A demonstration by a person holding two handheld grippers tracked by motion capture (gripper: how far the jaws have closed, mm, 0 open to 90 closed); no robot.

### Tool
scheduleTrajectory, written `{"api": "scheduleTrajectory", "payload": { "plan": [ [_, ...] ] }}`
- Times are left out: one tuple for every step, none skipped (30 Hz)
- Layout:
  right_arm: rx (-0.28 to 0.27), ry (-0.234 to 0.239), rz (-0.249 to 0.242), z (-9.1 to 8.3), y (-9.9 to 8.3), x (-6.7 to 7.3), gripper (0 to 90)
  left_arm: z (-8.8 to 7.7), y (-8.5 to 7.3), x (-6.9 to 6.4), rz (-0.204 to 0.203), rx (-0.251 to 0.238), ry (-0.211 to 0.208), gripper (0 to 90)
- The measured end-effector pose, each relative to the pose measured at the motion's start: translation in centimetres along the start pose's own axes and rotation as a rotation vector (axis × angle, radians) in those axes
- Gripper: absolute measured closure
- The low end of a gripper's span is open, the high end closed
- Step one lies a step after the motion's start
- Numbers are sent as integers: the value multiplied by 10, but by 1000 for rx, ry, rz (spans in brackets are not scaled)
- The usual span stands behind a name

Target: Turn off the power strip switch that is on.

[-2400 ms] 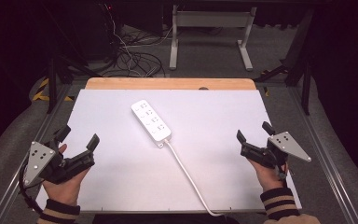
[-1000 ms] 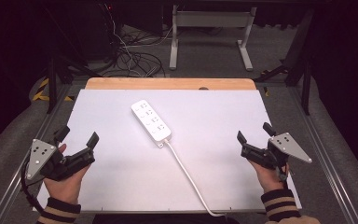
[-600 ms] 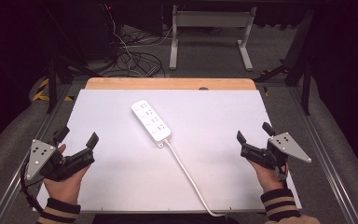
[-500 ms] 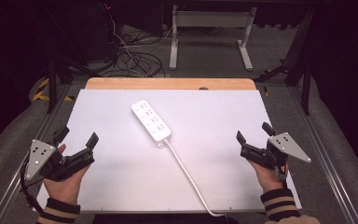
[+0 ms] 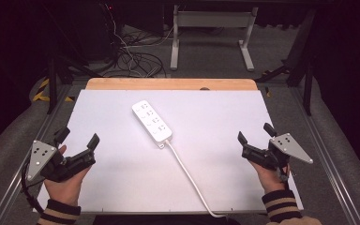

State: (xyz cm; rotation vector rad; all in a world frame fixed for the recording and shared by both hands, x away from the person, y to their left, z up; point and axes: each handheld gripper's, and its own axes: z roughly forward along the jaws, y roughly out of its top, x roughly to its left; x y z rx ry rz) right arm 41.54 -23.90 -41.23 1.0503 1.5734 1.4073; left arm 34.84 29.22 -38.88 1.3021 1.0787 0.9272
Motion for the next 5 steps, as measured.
{"api": "scheduleTrajectory", "payload": {
  "plan": [
    [-2, 0, 0, 0, 0, 1, 76, 0, 0, 0, -1, 0, -2, 44],
    [-3, 0, -2, 0, 0, 1, 77, 0, 0, 0, -1, -2, -2, 43],
    [-3, 3, -3, 0, 0, 1, 76, 0, 1, 0, -1, -5, -2, 43],
    [-2, 0, -5, 0, 0, 1, 76, 1, 1, 0, 0, -6, -2, 43],
    [0, 1, -7, 1, 0, 0, 76, 3, 0, 0, 2, -6, -2, 42]
  ]
}}
